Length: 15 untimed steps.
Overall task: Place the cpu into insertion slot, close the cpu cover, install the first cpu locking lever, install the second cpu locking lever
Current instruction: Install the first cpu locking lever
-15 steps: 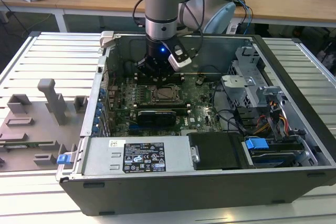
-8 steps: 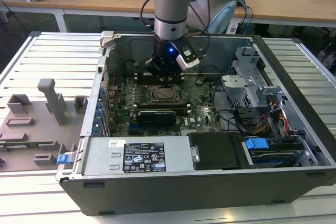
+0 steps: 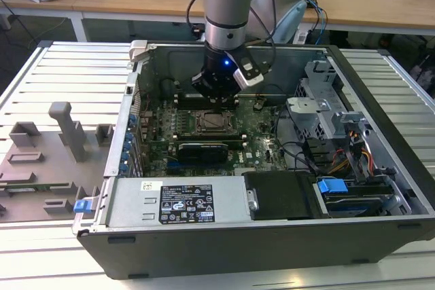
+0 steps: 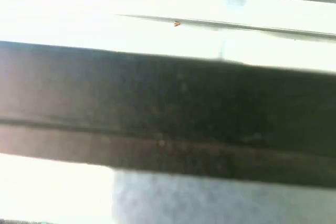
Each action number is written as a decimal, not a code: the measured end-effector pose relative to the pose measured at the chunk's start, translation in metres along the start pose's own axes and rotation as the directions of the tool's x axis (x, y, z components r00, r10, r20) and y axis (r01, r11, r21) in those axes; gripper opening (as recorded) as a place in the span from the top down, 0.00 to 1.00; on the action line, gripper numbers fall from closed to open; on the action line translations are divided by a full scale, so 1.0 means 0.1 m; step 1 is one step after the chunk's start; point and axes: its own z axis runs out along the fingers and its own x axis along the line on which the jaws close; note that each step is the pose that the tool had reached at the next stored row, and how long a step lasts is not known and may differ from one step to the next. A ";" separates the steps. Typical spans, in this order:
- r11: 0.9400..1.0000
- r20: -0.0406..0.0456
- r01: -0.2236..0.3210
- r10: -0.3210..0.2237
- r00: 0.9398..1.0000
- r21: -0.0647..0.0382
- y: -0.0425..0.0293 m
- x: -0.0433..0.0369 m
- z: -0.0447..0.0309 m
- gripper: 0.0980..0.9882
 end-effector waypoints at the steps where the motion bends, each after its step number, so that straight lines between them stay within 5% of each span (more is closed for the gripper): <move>1: 1.000 0.000 0.000 0.000 1.000 -0.001 0.001 0.008 0.000 0.99; 6: 1.000 0.001 0.000 0.000 1.000 -0.010 0.010 0.074 -0.001 0.99; 15: 1.000 0.001 0.000 0.000 1.000 -0.011 0.038 0.025 0.002 0.99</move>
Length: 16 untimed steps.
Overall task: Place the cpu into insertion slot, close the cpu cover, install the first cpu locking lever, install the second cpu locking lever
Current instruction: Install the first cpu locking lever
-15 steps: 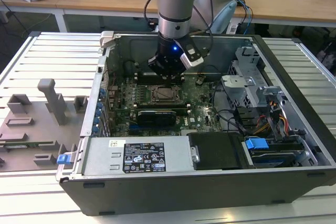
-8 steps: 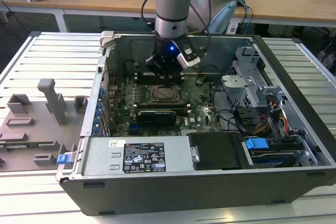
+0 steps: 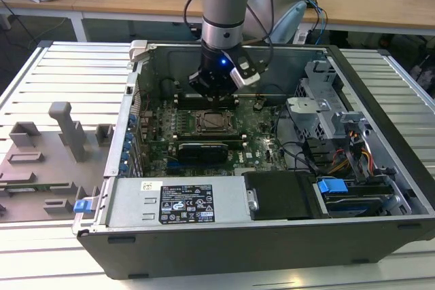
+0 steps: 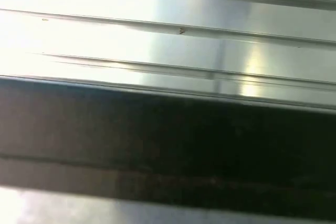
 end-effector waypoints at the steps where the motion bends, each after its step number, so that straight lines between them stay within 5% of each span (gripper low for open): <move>1: 1.000 0.000 0.000 0.000 1.000 0.000 -0.002 -0.023 0.001 0.99; 4: 1.000 0.000 0.000 0.000 1.000 0.000 -0.010 -0.101 0.009 0.99; 13: 1.000 0.000 -0.001 0.001 1.000 -0.001 -0.045 -0.100 0.054 0.99; 16: 1.000 0.002 -0.001 0.002 1.000 -0.026 -0.045 -0.101 0.061 0.99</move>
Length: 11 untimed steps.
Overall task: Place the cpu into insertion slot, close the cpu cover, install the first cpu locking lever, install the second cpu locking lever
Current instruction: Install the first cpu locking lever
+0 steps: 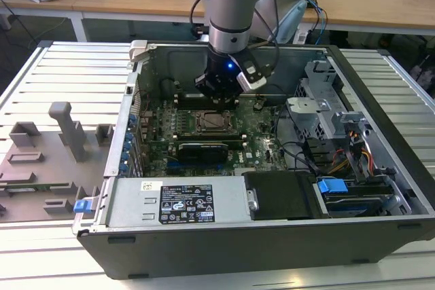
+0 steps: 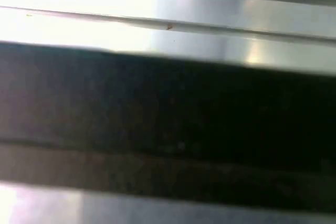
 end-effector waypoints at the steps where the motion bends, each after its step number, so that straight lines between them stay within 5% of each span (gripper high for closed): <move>1: 1.000 0.000 -0.002 0.002 1.000 0.000 0.000 0.000 0.000 0.99; 3: 1.000 0.000 -0.003 0.003 1.000 0.001 0.002 -0.001 -0.029 0.99; 4: 1.000 -0.001 -0.003 0.003 1.000 0.011 0.004 -0.001 -0.066 0.99; 5: 0.999 -0.004 -0.003 0.003 1.000 0.042 -0.024 0.002 -0.080 0.99; 6: 0.999 -0.004 -0.003 0.003 1.000 0.049 -0.073 0.007 -0.084 0.99; 11: 0.999 -0.004 -0.003 0.003 1.000 0.049 -0.324 0.033 -0.090 0.99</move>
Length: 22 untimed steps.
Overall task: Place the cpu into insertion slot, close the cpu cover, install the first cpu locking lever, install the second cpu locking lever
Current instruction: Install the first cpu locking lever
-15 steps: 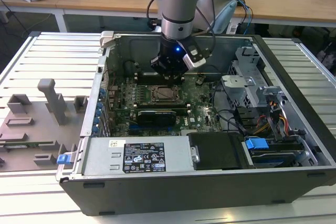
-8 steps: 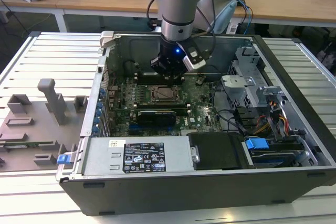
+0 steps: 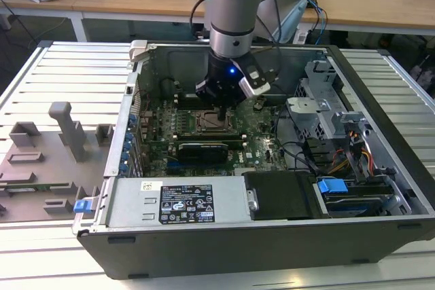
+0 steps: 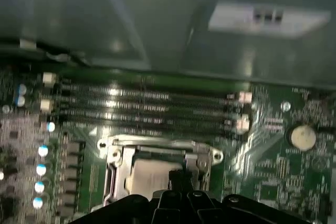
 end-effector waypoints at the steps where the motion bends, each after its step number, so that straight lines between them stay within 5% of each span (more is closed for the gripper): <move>1: 1.000 0.000 0.000 0.000 1.000 0.000 -0.015 0.001 0.000 0.99; 5: 1.000 0.000 0.000 0.000 1.000 0.000 -0.017 0.002 -0.052 0.99; 11: 1.000 0.000 0.000 0.000 1.000 0.000 -0.011 0.001 -0.315 0.99; 22: 1.000 0.000 0.000 0.000 1.000 0.000 -0.007 0.001 -0.493 0.99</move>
